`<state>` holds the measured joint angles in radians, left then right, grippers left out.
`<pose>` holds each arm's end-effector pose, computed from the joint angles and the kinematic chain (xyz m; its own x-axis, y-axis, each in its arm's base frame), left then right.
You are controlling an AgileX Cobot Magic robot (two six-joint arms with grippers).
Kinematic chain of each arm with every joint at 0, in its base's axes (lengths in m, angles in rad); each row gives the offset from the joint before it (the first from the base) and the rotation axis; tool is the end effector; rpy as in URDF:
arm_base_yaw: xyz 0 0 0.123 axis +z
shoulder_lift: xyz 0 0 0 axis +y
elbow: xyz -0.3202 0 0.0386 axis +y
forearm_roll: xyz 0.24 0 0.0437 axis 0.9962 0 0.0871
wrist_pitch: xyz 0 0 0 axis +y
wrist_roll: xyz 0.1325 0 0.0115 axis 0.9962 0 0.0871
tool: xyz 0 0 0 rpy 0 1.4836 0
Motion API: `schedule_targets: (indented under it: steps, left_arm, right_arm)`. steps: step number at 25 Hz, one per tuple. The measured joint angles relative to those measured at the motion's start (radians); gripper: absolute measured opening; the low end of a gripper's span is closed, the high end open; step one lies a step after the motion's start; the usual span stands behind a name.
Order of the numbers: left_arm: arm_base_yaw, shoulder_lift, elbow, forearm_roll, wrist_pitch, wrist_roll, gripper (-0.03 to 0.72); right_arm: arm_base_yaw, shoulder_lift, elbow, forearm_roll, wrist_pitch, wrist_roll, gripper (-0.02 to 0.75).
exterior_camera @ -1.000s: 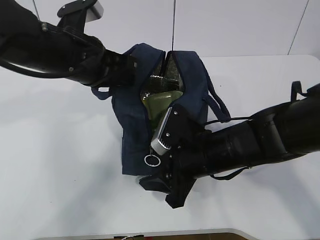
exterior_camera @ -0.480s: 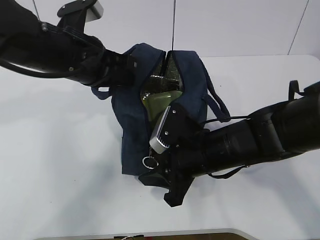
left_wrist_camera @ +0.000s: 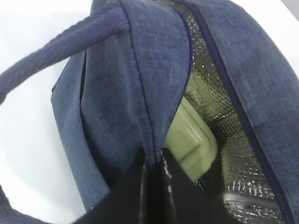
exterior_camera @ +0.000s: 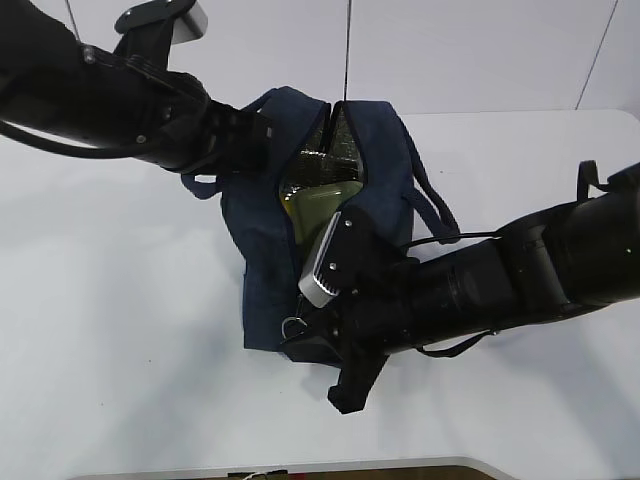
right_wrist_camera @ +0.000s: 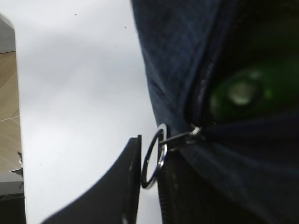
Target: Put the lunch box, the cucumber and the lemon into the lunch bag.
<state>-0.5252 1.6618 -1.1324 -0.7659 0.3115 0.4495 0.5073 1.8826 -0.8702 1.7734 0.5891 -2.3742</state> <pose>0.3306 -0.2243 0.2741 -0.6971 0.0791 -0.7126 0.4526 0.8194 -0.3518 0.2948 0.2468 0.1562 -0.1316 -0.5840 -0.8010 -0.9590 0.2796 -0.0462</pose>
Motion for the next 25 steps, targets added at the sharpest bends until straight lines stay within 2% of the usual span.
schedule_targets:
  steps: [4, 13, 17, 21, 25]
  left_arm:
    - [0.000, 0.000, 0.000, 0.000, 0.000, 0.000, -0.015]
    - [0.000, 0.000, 0.000, 0.003, 0.000, 0.000, -0.015]
    - [0.000, 0.000, 0.000, 0.003, 0.000, 0.000, -0.015]
    - [0.000, 0.000, 0.000, 0.004, 0.000, 0.000, -0.015]
    - [0.000, 0.000, 0.000, 0.006, 0.000, 0.000, -0.015]
  right_arm:
    - [0.000, 0.000, -0.004, 0.000, 0.002, 0.000, 0.091]
    - [0.000, 0.002, -0.017, 0.000, 0.004, 0.000, 0.085]
    - [0.000, 0.002, -0.017, 0.000, 0.004, 0.004, 0.008]
    - [0.000, 0.002, -0.017, 0.000, 0.004, 0.045, 0.005]
    - [0.000, -0.006, -0.017, -0.070, 0.004, 0.138, 0.005]
